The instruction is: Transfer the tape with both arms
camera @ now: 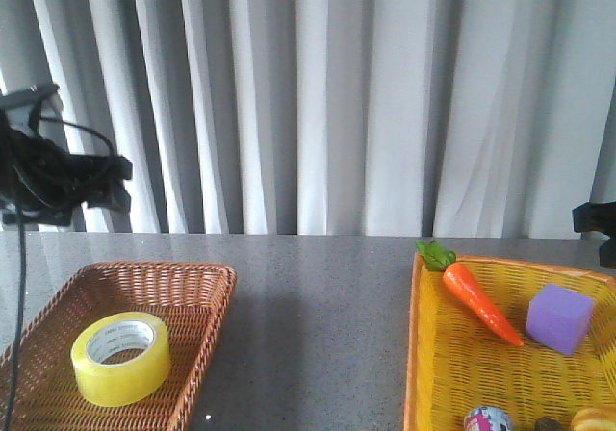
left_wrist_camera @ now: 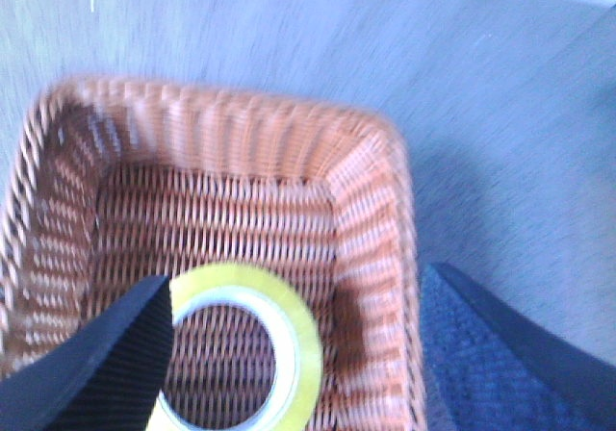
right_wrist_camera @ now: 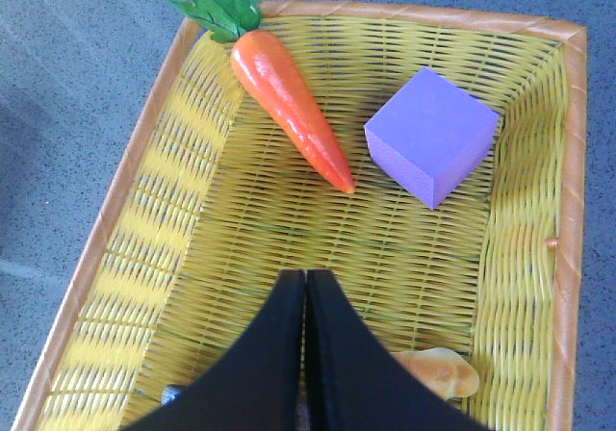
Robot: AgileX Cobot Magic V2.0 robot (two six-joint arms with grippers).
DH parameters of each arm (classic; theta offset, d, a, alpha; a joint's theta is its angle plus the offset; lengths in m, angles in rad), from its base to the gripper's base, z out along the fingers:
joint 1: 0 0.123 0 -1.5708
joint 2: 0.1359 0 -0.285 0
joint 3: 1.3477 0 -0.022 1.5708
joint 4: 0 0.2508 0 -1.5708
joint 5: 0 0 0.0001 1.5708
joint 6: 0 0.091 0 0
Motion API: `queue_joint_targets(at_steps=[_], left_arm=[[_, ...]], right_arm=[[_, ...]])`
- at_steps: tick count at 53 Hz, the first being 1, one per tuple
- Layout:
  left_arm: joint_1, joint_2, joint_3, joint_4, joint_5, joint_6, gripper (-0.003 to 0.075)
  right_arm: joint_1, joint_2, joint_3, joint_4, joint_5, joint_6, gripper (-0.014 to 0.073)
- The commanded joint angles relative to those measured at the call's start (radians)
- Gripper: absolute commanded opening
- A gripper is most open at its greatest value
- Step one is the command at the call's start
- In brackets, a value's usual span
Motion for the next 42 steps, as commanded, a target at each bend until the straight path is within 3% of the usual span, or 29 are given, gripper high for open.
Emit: queue_joint_targets(at_steps=[1, 12, 24, 30, 42], left_arm=[[0.001, -0.127, -0.037, -0.005, -0.065, 0.047, 0.0497], [0.001, -0.236, -0.037, -0.009, -0.086, 0.136, 0.0339], [0.001, -0.264, -0.037, -0.008, -0.075, 0.135, -0.0005], [0.001, -0.264, -0.037, -0.008, -0.078, 0.135, -0.0008], [0.001, -0.264, -0.037, -0.009, -0.097, 0.124, -0.0008]], right_arm=[[-0.004, -0.042, -0.024, 0.031, -0.056, -0.01, -0.0008], [-0.004, -0.042, -0.024, 0.047, -0.064, -0.01, -0.0008], [-0.004, -0.062, -0.024, 0.046, -0.131, -0.063, -0.0008], [-0.004, -0.098, -0.024, 0.047, -0.171, -0.148, -0.0008], [-0.004, -0.164, -0.024, 0.047, -0.208, -0.16, -0.0008]])
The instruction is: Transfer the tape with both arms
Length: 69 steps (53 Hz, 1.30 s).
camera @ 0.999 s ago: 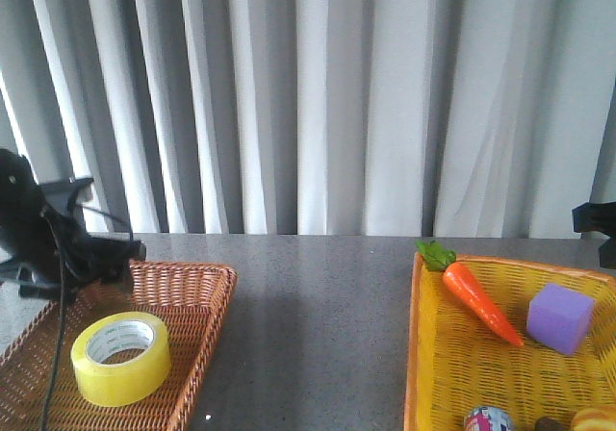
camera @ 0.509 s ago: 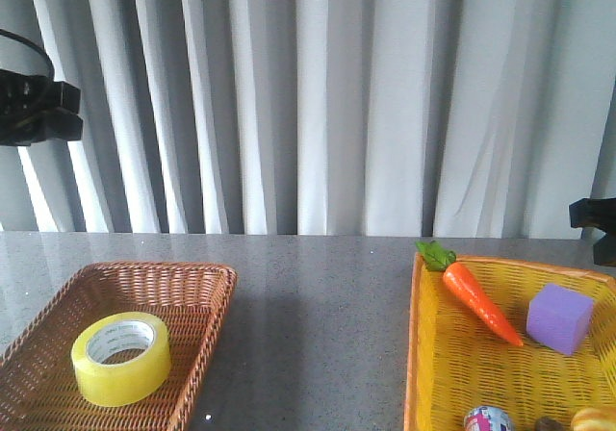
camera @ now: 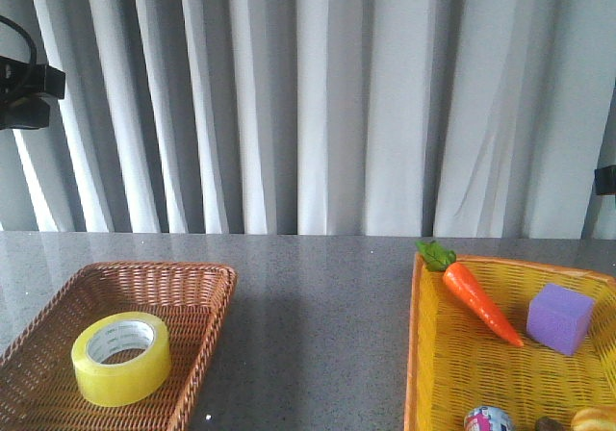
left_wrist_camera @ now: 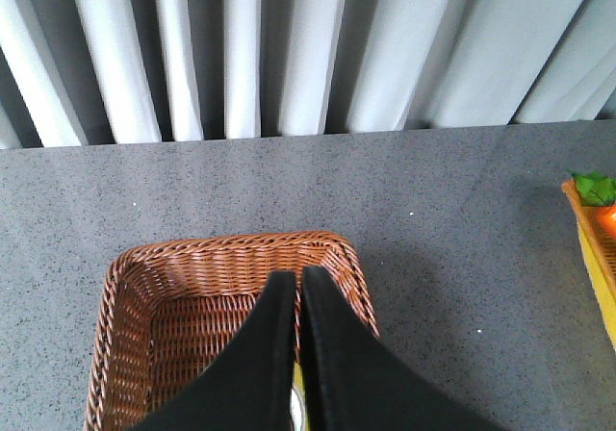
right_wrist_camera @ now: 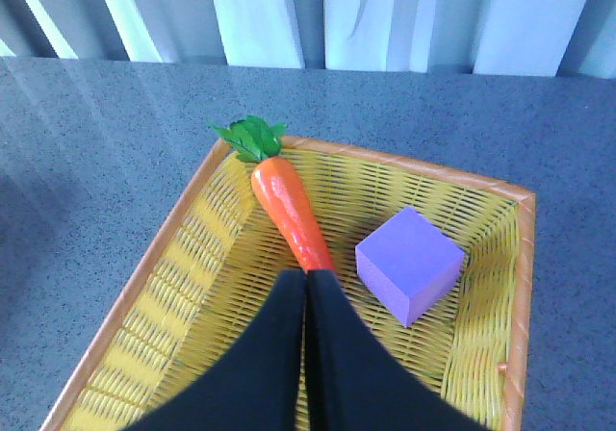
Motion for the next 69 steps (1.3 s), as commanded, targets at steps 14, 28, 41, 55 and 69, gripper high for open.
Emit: queue_joint_targets(at_steps=[14, 28, 41, 55, 69], left_arm=[[0.001, -0.037, -0.03, -0.016, -0.075, -0.009, -0.0008], [0.001, -0.037, -0.03, -0.016, -0.075, -0.009, -0.0008], [-0.011, -0.054, -0.021, 0.084, -0.076, -0.007, -0.0008], [-0.033, -0.404, 0.317, 0.16, -0.279, -0.007, -0.0007], [-0.031, -0.925, 1.012, 0.17, -0.827, 0.0, -0.0007]], right_arm=[[-0.005, -0.144, -0.024, 0.014, -0.105, -0.015, -0.0008], [-0.005, -0.148, -0.024, 0.014, -0.105, -0.015, -0.0008], [-0.005, -0.148, -0.024, 0.015, -0.103, -0.015, -0.0008], [-0.005, -0.148, -0.024, 0.015, -0.102, -0.015, -0.0008], [-0.005, -0.148, -0.024, 0.015, -0.102, -0.015, -0.0008]])
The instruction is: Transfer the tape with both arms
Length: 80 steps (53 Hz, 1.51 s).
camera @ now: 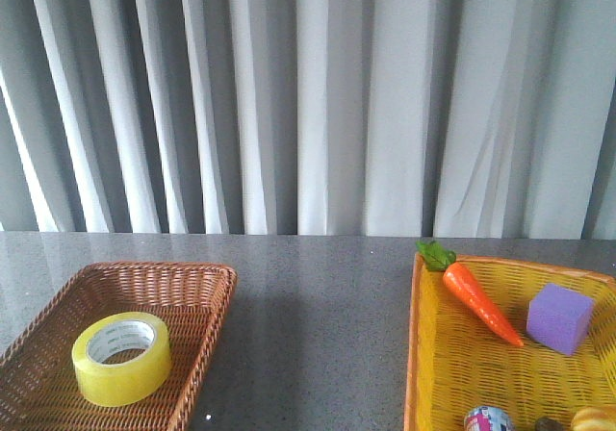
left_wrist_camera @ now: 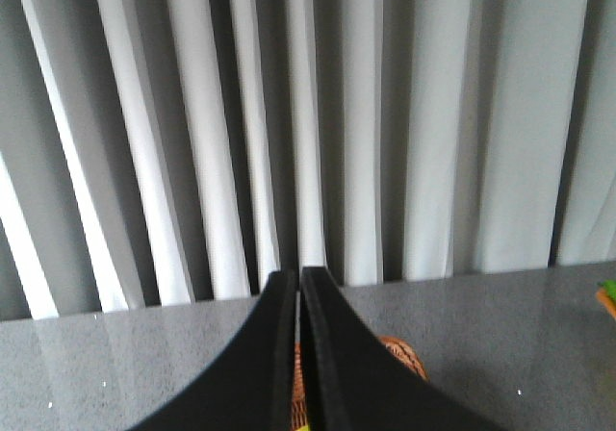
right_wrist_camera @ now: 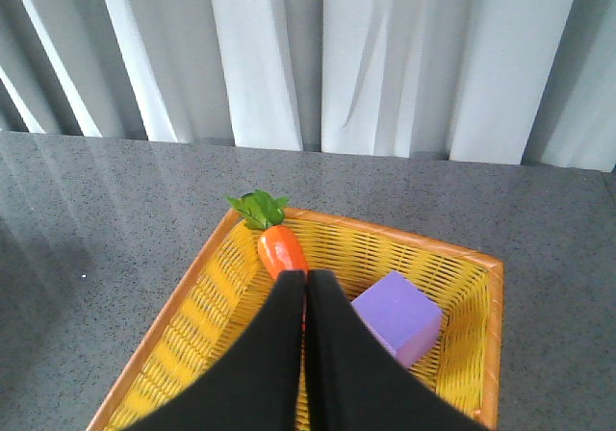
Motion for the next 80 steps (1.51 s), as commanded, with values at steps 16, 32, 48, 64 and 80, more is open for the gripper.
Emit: queue_joint_targets(at_steps=[16, 32, 48, 64, 80], left_arm=[[0.0, -0.614, 0.851, 0.04, -0.415, -0.011, -0.0007], [0.001, -0.784, 1.096, 0.018, -0.423, -0.062, -0.0007], [0.004, -0.785, 1.095, 0.011, -0.421, -0.062, -0.0006], [0.043, -0.784, 1.095, -0.004, -0.42, -0.087, -0.0006], [0.043, -0.782, 1.094, -0.004, -0.414, -0.087, -0.0006]], right_arm=[[-0.005, -0.021, -0.024, 0.012, -0.068, -0.009, -0.0008], [-0.005, -0.021, -0.024, 0.012, -0.066, -0.009, -0.0008], [-0.005, -0.021, -0.024, 0.012, -0.061, -0.009, -0.0008], [-0.005, -0.021, -0.024, 0.012, -0.06, -0.009, -0.0008], [-0.005, -0.021, -0.024, 0.012, -0.06, -0.009, -0.0008]])
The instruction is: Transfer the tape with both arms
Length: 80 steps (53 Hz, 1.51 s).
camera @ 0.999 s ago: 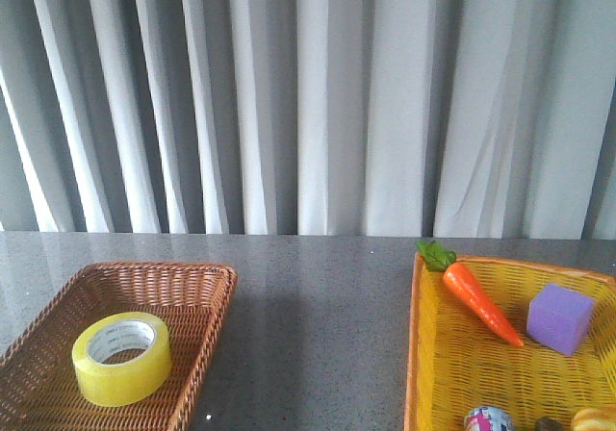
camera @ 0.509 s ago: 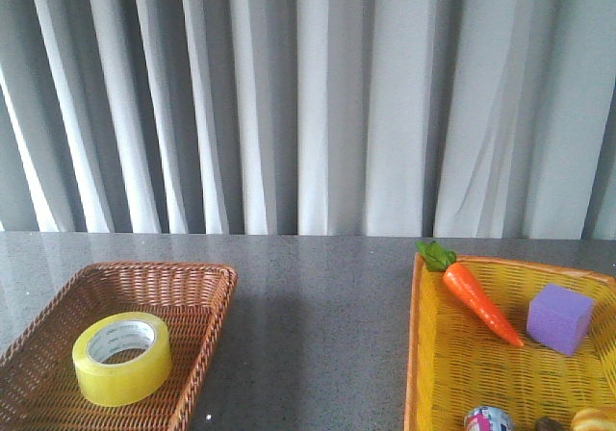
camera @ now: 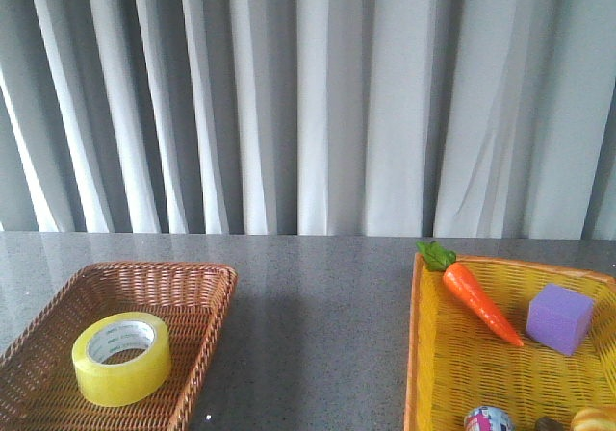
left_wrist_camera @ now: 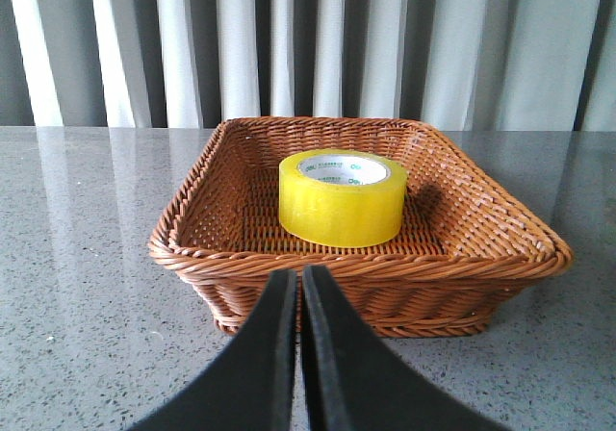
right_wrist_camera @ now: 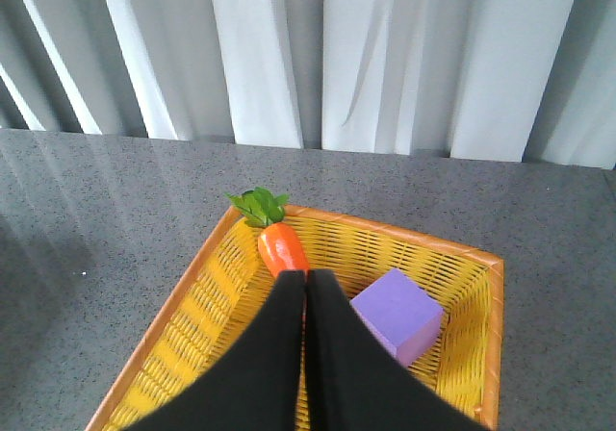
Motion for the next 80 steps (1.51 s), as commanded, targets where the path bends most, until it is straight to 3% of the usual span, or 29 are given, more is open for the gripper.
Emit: queue_joint_targets(at_steps=[1, 38, 46, 51, 56, 65, 80], left_arm=[[0.003, -0.017, -0.023, -0.011, -0.076, -0.008, -0.0006], [0.003, -0.017, -0.024, -0.011, -0.076, -0.008, -0.0006], [0.003, -0.017, -0.024, -0.011, -0.076, -0.008, -0.0006], [0.003, -0.017, -0.024, -0.011, -0.076, -0.008, -0.0006], [0.003, -0.017, -0.024, -0.011, -0.076, -0.008, -0.0006], [0.003, -0.017, -0.024, -0.011, -0.076, -0.008, -0.0006], [0.003, -0.017, -0.024, -0.011, -0.076, -0.008, -0.0006]], right_arm=[[-0.005, -0.021, -0.024, 0.011, -0.063, -0.009, -0.0008], [-0.005, -0.016, -0.024, 0.011, -0.065, -0.009, -0.0008], [-0.003, -0.046, -0.001, -0.089, -0.043, 0.052, -0.0008], [-0.003, -0.165, 0.155, -0.142, -0.124, 0.218, -0.0008], [-0.003, -0.312, 0.361, -0.217, -0.322, 0.307, -0.0008], [-0.003, -0.603, 0.769, -0.265, -0.538, 0.324, -0.0008], [-0.003, -1.016, 1.304, -0.267, -0.619, 0.324, -0.0008]])
